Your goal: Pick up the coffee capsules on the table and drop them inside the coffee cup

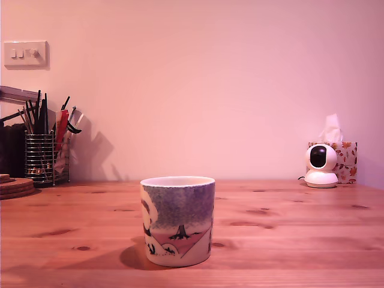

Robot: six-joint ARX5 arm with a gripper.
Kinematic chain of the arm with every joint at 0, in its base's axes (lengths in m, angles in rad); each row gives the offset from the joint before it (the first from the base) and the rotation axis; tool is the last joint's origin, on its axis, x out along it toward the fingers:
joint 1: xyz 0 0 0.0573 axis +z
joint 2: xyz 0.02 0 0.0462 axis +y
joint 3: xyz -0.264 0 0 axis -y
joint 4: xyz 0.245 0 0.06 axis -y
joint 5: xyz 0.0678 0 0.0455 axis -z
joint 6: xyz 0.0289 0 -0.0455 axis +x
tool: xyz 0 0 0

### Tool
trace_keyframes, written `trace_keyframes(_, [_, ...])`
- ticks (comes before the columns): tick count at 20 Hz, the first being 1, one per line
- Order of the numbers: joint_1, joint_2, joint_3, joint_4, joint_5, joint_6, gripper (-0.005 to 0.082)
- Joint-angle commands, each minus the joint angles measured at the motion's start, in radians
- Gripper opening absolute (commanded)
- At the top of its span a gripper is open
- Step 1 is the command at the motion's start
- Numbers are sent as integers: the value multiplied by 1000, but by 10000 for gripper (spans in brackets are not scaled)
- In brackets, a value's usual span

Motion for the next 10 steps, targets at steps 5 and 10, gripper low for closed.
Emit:
trace_keyframes(5, [39,-252,-72,-44,-16,-46,-23])
trace_keyframes(10, [39,-413,-72,-95,-17,-69,-23])
